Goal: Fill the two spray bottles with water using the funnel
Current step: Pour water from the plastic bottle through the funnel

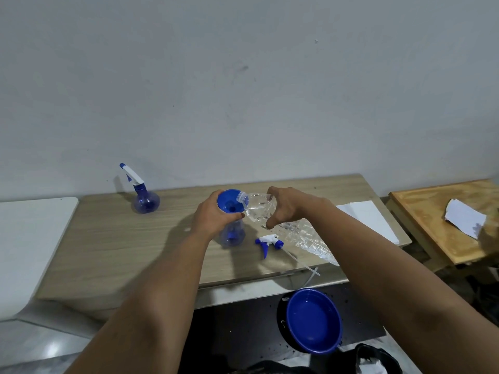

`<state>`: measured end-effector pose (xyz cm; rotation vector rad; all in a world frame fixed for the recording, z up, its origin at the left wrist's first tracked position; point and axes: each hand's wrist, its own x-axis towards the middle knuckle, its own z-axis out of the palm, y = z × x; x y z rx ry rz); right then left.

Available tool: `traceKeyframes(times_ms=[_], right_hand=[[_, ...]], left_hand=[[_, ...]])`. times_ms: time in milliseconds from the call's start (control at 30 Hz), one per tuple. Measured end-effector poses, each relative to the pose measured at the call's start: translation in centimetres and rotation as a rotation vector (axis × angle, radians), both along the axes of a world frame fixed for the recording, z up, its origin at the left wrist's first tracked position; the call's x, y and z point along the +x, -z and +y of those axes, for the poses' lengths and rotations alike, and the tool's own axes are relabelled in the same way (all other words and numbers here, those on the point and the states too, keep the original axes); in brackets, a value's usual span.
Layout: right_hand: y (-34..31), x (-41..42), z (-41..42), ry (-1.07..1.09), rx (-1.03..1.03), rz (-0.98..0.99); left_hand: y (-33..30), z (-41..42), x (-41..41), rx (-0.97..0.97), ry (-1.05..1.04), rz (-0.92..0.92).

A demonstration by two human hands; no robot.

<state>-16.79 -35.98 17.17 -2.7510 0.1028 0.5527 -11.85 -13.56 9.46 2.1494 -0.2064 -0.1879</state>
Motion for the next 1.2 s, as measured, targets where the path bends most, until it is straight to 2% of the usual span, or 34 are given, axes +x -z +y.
traceKeyframes(times_ms=[600, 1200], right_hand=[[-0.18, 0.06, -0.10, 0.009, -0.027, 0.007], [0.54, -0.31, -0.33, 0.008, 0.014, -0.002]], left_hand=[[0.01, 0.06, 0.20, 0.051, 0.000, 0.014], [-0.16, 0.01, -0.06, 0.009, 0.025, 0.005]])
